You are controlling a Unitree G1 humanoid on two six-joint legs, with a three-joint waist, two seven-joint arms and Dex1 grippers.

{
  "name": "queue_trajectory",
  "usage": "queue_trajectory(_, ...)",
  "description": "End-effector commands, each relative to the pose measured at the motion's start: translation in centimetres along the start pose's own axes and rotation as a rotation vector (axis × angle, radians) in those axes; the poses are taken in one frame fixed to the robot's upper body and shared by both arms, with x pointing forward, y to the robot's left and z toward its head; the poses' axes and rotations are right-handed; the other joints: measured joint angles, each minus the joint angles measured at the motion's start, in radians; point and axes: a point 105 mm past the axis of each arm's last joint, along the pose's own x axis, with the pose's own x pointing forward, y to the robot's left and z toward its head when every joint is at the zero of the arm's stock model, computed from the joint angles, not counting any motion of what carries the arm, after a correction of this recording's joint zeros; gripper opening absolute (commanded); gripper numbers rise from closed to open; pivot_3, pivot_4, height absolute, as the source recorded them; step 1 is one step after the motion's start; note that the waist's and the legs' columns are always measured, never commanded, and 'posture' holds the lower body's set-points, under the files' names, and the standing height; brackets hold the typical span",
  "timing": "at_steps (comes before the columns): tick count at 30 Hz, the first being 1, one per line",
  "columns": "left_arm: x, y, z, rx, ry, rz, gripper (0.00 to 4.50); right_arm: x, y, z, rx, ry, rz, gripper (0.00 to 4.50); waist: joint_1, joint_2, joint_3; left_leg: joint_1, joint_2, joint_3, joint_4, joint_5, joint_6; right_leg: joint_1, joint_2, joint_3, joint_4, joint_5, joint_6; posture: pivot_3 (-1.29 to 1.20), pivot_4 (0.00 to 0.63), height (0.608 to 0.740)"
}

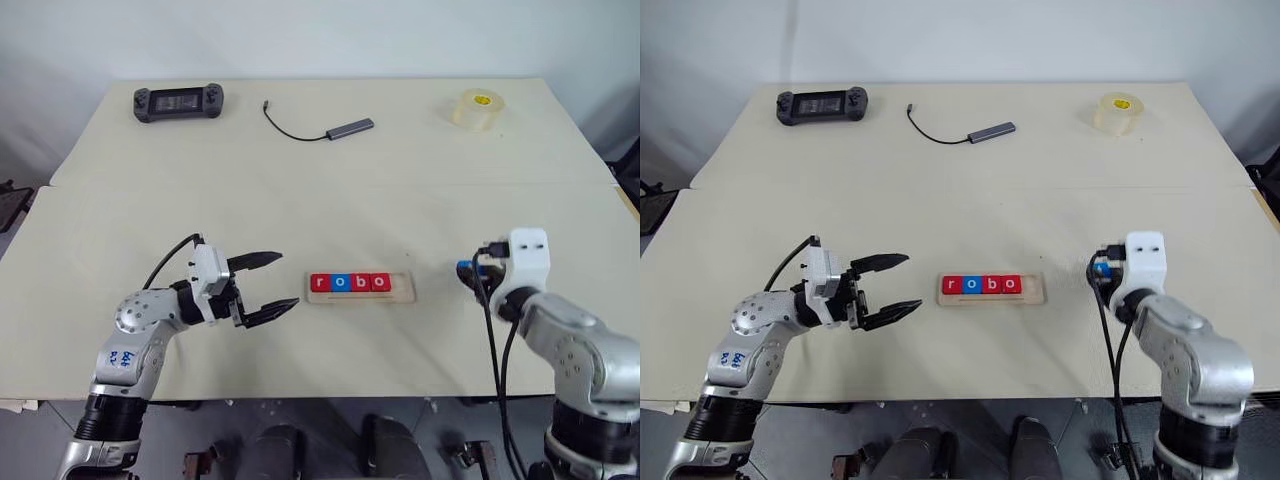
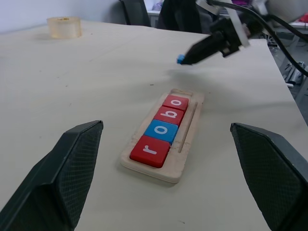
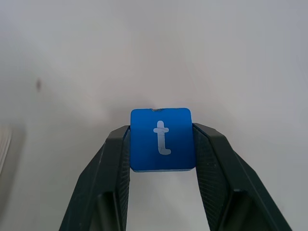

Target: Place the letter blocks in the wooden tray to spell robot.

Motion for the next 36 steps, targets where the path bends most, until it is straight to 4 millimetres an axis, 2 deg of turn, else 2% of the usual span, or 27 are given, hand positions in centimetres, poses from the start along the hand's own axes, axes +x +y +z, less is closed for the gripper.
queue_trajectory(1, 0.3, -0.2, 0.6, 0.025, -0.02, -0.034, 4.5, -0.9, 0.6, 0.2, 0.011, -0.039, 0.002, 1.47, -0.001, 0.0, 0.0, 0.0, 0.0, 0.001, 0.0, 0.0, 0.0, 0.0, 0.0, 0.001, 0.0, 0.0, 0.0, 0.0, 0.15, 0.74)
queue_trajectory(2, 0.4, -0.3, 0.6, 0.019, -0.023, -0.042, 4.5, -0.9, 0.7, 0.1, 0.008, -0.039, 0.005, 1.47, -0.001, 0.0, 0.0, 0.0, -0.001, 0.001, 0.0, 0.0, 0.0, 0.0, 0.0, 0.001, 0.001, 0.0, 0.0, 0.0, 0.15, 0.74)
queue_trajectory(5, 0.4, -0.3, 0.7, 0.015, -0.025, -0.05, 4.5, -0.8, 1.0, 0.0, 0.001, -0.04, 0.035, 2.48, -0.002, 0.0, 0.0, 0.0, 0.0, 0.001, 0.0, 0.0, 0.0, -0.001, 0.0, 0.001, 0.001, 0.0, 0.0, 0.0, 0.15, 0.74)
queue_trajectory(10, 0.0, -0.3, 0.9, 0.004, -0.024, -0.057, 4.5, -1.8, 1.4, 1.2, -0.159, -0.046, 0.214, 4.16, -0.001, 0.0, 0.0, 0.0, -0.001, 0.002, 0.0, 0.0, 0.001, -0.003, 0.0, 0.002, 0.001, 0.0, 0.0, 0.0, 0.15, 0.74)
queue_trajectory(13, -0.1, -0.3, 0.9, 0.019, -0.015, -0.058, 4.5, -3.0, 1.4, 2.4, -0.37, -0.07, 0.403, 4.16, 0.001, 0.0, 0.0, 0.0, -0.001, 0.002, 0.0, 0.0, 0.002, -0.003, -0.001, 0.003, 0.001, 0.0, 0.0, 0.0, 0.15, 0.74)
queue_trajectory(16, -0.3, -0.3, 1.0, 0.029, -0.014, -0.056, 4.5, -3.9, 1.3, 2.5, -0.55, -0.069, 0.571, 4.16, 0.0, -0.002, 0.0, 0.0, -0.001, 0.003, -0.001, 0.0, 0.003, -0.001, 0.0, 0.003, -0.001, 0.0, 0.001, 0.0, 0.15, 0.74)
queue_trajectory(21, -0.3, -0.6, 1.1, 0.035, -0.013, -0.06, 4.5, -2.8, -1.3, 2.0, -0.833, 0.039, 0.748, 4.16, -0.003, -0.002, 0.0, 0.002, 0.0, 0.005, -0.001, 0.0, 0.003, 0.001, 0.0, 0.002, -0.003, 0.001, 0.002, 0.0, 0.15, 0.74)
queue_trajectory(28, -0.2, -1.3, 1.2, 0.04, -0.009, -0.069, 4.5, 0.1, -4.0, 2.5, -0.963, 0.102, 0.81, 4.16, -0.004, -0.003, 0.001, 0.001, 0.001, 0.004, 0.001, 0.0, 0.003, 0.002, -0.001, 0.001, -0.005, 0.001, 0.002, 0.0, 0.15, 0.74)
queue_trajectory(36, -0.4, -1.3, 1.6, 0.062, -0.008, -0.044, 4.5, 1.5, -3.8, 2.0, -0.963, 0.139, 0.895, 4.16, -0.003, -0.002, 0.001, 0.001, 0.001, 0.0, 0.002, 0.0, 0.002, 0.005, -0.001, -0.003, -0.007, 0.001, 0.002, 0.0, 0.15, 0.74)
